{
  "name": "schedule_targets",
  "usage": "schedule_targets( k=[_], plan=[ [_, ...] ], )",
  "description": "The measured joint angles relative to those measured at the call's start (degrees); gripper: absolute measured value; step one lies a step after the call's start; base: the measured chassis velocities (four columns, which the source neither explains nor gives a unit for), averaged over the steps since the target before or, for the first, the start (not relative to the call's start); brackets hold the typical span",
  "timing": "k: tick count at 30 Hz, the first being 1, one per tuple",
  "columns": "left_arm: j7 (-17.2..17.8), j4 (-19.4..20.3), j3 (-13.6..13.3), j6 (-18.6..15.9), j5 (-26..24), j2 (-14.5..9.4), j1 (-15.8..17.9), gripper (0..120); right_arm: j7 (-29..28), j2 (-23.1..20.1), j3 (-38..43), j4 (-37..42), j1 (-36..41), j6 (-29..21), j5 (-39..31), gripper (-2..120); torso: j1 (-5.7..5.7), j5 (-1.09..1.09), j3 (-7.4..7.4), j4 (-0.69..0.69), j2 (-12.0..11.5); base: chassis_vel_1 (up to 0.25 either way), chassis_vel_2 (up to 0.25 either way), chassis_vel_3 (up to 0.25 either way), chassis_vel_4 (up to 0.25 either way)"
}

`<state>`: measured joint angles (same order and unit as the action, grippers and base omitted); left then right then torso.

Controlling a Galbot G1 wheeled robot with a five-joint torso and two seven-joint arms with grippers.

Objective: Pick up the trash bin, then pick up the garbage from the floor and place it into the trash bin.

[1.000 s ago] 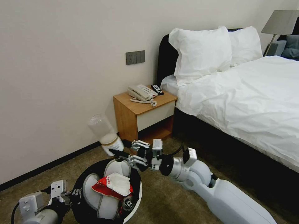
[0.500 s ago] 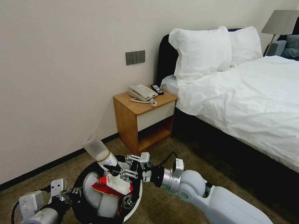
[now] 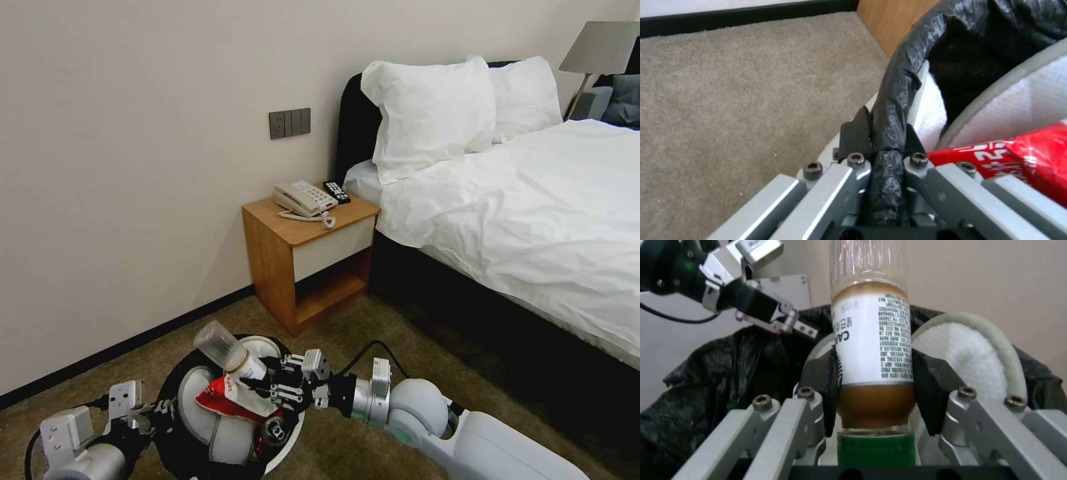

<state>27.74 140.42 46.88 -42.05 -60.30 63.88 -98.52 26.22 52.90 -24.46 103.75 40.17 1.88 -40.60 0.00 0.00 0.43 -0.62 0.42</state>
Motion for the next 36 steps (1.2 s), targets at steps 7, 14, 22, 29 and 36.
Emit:
schedule_targets(
  k=[7, 14, 22, 29, 36],
  plan=[
    [0.08, 0.27, 0.02, -0.03, -0.04, 0.05, -0.13, 2, -0.40, -0.23, -0.92, -0.62, 0.23, -0.90, 1.38, 34, 0.00, 0.00, 0.00, 0.00, 0.00, 0.000, 0.000, 0.000, 0.000],
    [0.17, 0.34, 0.00, -0.05, -0.05, 0.13, -0.18, 2, -1.22, -0.49, -1.30, -1.07, 0.87, -0.85, 3.19, 39, 0.00, 0.00, 0.00, 0.00, 0.00, 0.000, 0.000, 0.000, 0.000],
    [0.39, 0.45, 0.04, -0.05, -0.39, 0.07, -0.13, 2, -1.26, -0.67, -1.32, -1.13, 1.04, -0.36, 3.69, 64, 0.00, 0.00, 0.00, 0.00, 0.00, 0.000, 0.000, 0.000, 0.000],
    [0.46, 0.46, 0.06, -0.06, -0.57, 0.04, -0.05, 2, -1.26, -0.74, -1.27, -0.20, 0.85, 1.35, 4.56, 92, 0.00, 0.00, 0.00, 0.00, 0.00, 0.000, 0.000, 0.000, 0.000],
    [0.45, 0.37, -0.03, -0.08, -0.59, 0.02, -0.06, 2, -1.22, -0.91, -0.74, 1.02, 0.36, 2.83, 5.18, 100, 0.00, 0.00, 0.00, 0.00, 0.00, 0.000, 0.000, 0.000, 0.000]
  ],
)
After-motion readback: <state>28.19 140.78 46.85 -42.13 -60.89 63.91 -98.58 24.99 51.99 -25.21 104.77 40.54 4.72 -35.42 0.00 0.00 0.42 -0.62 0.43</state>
